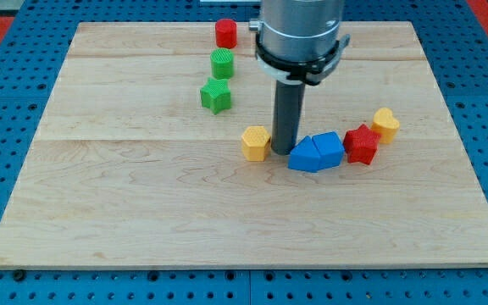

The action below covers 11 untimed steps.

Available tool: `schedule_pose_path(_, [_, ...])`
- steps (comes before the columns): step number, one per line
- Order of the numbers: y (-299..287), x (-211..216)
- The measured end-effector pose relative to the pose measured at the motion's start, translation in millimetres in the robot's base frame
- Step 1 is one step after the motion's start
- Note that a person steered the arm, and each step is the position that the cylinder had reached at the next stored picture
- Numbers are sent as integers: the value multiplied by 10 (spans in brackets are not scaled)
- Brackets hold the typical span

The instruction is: Push the blue blocks slightly to the left side

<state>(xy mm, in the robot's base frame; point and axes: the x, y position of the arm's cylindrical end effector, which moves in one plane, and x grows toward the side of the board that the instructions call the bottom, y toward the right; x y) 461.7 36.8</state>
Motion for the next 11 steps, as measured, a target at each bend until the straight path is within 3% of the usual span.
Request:
schedule_pose_path(1, [-583, -14])
schedule_pose_path(2, [-794, -30])
schedule_pose_path(5, [844, -691])
schedule_pose_path(7, [1903, -546])
schedule_pose_path(8, [1870, -197])
schedule_pose_path(9, [1403, 124])
schedule_pose_path(10, [819, 314])
schedule_pose_path(11, [685, 222])
